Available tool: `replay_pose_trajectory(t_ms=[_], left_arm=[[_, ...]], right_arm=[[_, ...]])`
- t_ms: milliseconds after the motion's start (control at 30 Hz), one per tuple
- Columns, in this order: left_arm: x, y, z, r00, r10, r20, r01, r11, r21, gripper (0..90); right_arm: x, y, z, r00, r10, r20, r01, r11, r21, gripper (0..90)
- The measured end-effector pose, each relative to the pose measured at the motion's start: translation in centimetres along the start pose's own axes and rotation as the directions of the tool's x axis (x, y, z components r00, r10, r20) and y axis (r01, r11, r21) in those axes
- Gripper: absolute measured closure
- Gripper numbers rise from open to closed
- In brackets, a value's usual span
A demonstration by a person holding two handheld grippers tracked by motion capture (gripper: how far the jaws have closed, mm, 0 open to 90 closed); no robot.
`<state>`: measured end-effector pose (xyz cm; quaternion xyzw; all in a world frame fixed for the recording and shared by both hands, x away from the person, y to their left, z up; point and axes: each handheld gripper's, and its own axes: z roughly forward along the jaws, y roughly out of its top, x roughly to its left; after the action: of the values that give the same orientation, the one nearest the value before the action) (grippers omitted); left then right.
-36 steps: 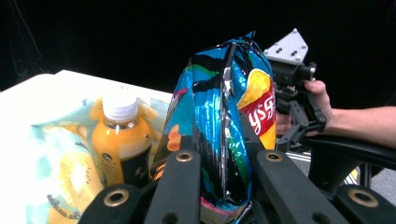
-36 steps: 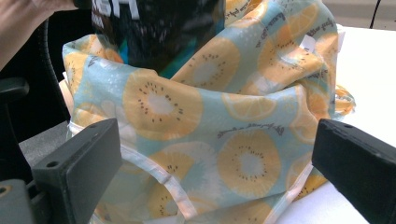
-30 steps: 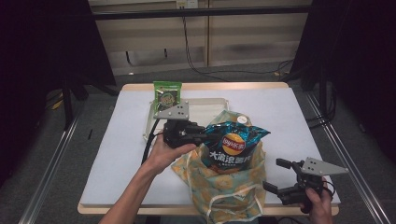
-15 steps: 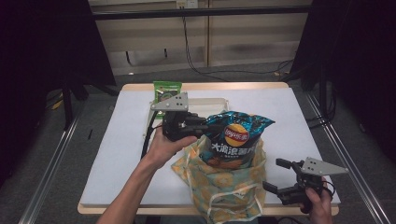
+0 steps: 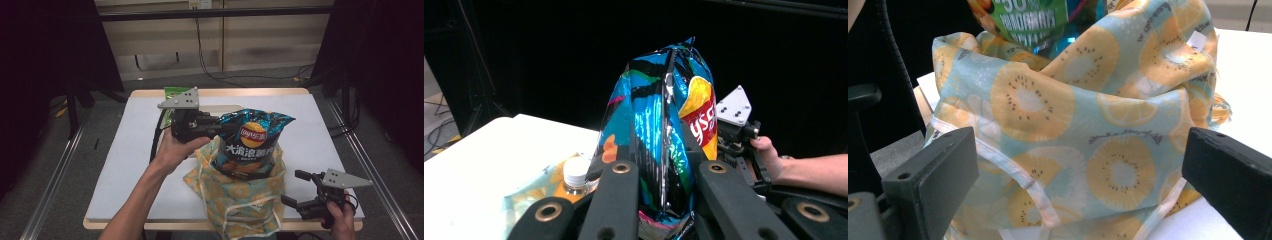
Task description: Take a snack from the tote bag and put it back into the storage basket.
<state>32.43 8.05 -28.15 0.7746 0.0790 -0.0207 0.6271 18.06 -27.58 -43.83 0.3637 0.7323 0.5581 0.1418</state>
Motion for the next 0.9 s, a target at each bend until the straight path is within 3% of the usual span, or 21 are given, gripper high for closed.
replay_pose_trajectory(t_ms=[133,300,667,900], left_arm=[[0.0,0.5,-0.6,1.0000,0.002,-0.007,-0.002,0.9998,-0.021,83.6],[0.2,0.4,-1.1,0.9998,0.011,-0.014,-0.011,0.9999,-0.009,83.5],[0.9,-1.7,-3.2,0.9976,-0.034,-0.060,0.034,0.9993,-0.016,83.6],[1.7,-1.5,-4.9,0.9956,-0.038,-0.086,0.036,0.9989,-0.032,83.5]], right_arm=[[0.0,0.0,0.0,1.0000,0.002,0.001,-0.002,1.000,-0.001,1.1],[0.0,0.0,-0.1,1.0000,0.003,0.001,-0.003,1.000,-0.003,1.1],[0.0,0.0,-0.1,1.0000,0.000,0.002,0.000,1.000,-0.003,1.1],[0.0,0.0,-0.1,1.0000,0.002,0.003,-0.002,1.000,-0.005,1.1]])
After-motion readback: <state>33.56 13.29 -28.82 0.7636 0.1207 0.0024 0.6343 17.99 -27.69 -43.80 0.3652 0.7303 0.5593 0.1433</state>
